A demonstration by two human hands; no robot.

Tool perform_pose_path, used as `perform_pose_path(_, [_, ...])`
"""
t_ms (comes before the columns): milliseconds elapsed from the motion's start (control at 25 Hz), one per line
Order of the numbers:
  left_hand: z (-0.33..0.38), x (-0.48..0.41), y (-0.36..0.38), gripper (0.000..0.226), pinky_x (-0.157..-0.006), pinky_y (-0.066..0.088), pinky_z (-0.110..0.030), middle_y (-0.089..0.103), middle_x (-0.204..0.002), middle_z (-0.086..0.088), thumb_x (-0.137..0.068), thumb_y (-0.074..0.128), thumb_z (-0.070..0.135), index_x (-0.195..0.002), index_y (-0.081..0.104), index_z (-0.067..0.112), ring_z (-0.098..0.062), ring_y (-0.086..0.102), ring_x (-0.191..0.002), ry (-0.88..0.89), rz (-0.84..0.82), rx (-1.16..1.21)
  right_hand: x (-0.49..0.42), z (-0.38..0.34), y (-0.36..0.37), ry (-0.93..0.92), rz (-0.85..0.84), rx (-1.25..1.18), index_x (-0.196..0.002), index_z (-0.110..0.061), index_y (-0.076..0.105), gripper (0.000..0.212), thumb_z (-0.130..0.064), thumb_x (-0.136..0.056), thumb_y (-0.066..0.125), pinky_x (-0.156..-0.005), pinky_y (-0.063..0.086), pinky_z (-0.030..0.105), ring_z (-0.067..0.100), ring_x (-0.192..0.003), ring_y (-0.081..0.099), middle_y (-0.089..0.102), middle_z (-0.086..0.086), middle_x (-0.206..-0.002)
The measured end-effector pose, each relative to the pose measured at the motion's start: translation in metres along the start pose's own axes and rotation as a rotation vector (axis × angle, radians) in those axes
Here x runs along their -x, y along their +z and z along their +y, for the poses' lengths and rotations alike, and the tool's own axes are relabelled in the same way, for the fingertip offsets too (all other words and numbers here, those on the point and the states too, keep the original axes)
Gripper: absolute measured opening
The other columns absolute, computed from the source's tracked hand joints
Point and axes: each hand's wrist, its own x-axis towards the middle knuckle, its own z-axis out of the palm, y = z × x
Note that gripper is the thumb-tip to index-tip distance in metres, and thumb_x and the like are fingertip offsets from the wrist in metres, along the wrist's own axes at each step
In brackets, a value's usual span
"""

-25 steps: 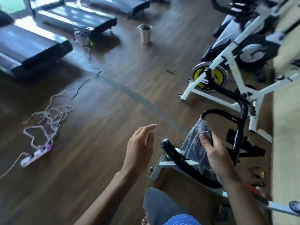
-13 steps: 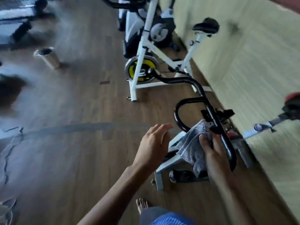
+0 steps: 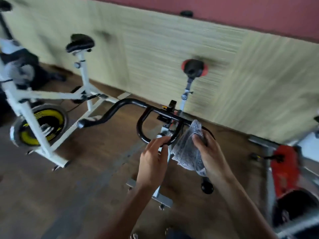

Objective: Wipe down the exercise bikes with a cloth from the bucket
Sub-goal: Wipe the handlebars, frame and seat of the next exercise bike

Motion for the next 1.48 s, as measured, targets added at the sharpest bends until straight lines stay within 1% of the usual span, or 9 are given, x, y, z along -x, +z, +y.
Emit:
perform_pose_path(80, [-0.005,-0.011,0.002,0.031,-0.086,0.048,-0.015,0.065,-0.113,0.013,-0.096,0.052,0.008,-0.121,0.066,0.020,-0.002,0.063,-0.103,0.047,-0.078,0.023,-0.009,-0.001,0.011,0.085,0.093,-0.128,-0.131,-0.012,0.053,0.031,-0.024,-0.102,0.057,-0.097,0.051,0.045,0.019,-0.104,0.065,0.066,0.004,-0.113])
perform_pose_path(200, [-0.016,-0.027,0.023,0.034,-0.084,0.042,-0.005,0.057,-0.110,0.022,-0.096,0.053,0.007,-0.124,0.064,0.022,-0.003,0.060,-0.102,0.061,-0.129,0.055,-0.041,-0.001,0.007,0.166,0.134,-0.207,-0.120,-0.018,0.052,0.020,-0.019,-0.101,0.059,-0.098,0.053,0.052,0.029,-0.104,0.068,0.065,0.015,-0.116])
perform_pose_path(360, [-0.027,-0.044,0.074,0.037,-0.096,0.040,-0.010,0.059,-0.118,0.011,-0.096,0.052,-0.001,-0.128,0.060,0.015,-0.008,0.056,-0.114,0.095,-0.086,0.070,-0.100,0.009,-0.012,0.155,0.065,0.010,-0.122,-0.014,0.054,0.025,-0.016,-0.099,0.062,-0.103,0.049,0.056,0.037,-0.113,0.064,0.065,0.020,-0.122])
perform_pose_path(560, [-0.039,-0.046,0.127,0.042,-0.109,0.030,-0.012,0.047,-0.135,-0.005,-0.097,0.051,-0.004,-0.137,0.049,0.005,0.003,0.038,-0.131,0.083,-0.023,0.108,-0.154,0.009,-0.044,0.078,-0.273,0.449,-0.128,-0.017,0.057,0.041,-0.017,-0.090,0.072,-0.098,0.046,0.029,0.014,-0.103,0.061,0.063,-0.005,-0.112])
perform_pose_path(680, [-0.044,-0.050,0.149,0.043,-0.117,0.031,-0.027,0.042,-0.144,-0.014,-0.098,0.048,-0.003,-0.141,0.044,-0.001,-0.014,0.035,-0.142,0.183,-0.087,0.080,-0.171,0.018,-0.050,-0.001,-0.239,0.593,-0.132,-0.017,0.057,0.053,-0.024,-0.083,0.076,-0.106,0.046,0.039,0.017,-0.112,0.061,0.064,-0.003,-0.122])
perform_pose_path(880, [-0.048,-0.072,0.188,0.048,-0.123,0.021,-0.041,0.029,-0.159,-0.013,-0.105,0.037,0.016,-0.150,0.032,0.000,-0.022,0.018,-0.152,0.288,-0.200,-0.004,-0.175,0.046,-0.060,0.013,-0.124,0.419,-0.131,-0.018,0.060,0.043,-0.017,-0.090,0.073,-0.099,0.050,0.031,0.010,-0.110,0.064,0.066,-0.004,-0.122])
perform_pose_path(1000, [-0.058,-0.083,0.205,0.054,-0.124,0.017,-0.045,0.030,-0.160,-0.013,-0.107,0.024,0.034,-0.151,0.034,0.005,-0.026,0.020,-0.151,0.357,-0.152,-0.235,-0.151,0.058,-0.068,0.109,0.028,0.043,-0.137,-0.018,0.054,0.039,-0.017,-0.099,0.061,-0.090,0.049,0.014,-0.011,-0.101,0.062,0.063,-0.011,-0.116])
perform_pose_path(1080, [-0.069,-0.092,0.212,0.054,-0.124,0.013,-0.043,0.036,-0.157,-0.011,-0.107,0.021,0.037,-0.147,0.044,0.008,-0.027,0.024,-0.150,0.446,-0.099,-0.387,-0.125,0.068,-0.075,0.107,0.138,0.008,-0.142,-0.021,0.051,0.039,-0.027,-0.104,0.052,-0.098,0.047,0.014,-0.023,-0.107,0.054,0.058,-0.017,-0.125])
perform_pose_path(1480, [-0.089,-0.105,0.222,0.049,-0.123,0.003,-0.038,0.054,-0.144,-0.003,-0.107,0.023,0.040,-0.139,0.051,0.016,-0.022,0.036,-0.140,0.682,-0.075,-0.412,-0.031,0.085,-0.044,0.105,0.385,-0.152,-0.138,-0.021,0.054,0.044,-0.038,-0.097,0.051,-0.106,0.047,0.028,0.006,-0.124,0.060,0.066,-0.002,-0.130])
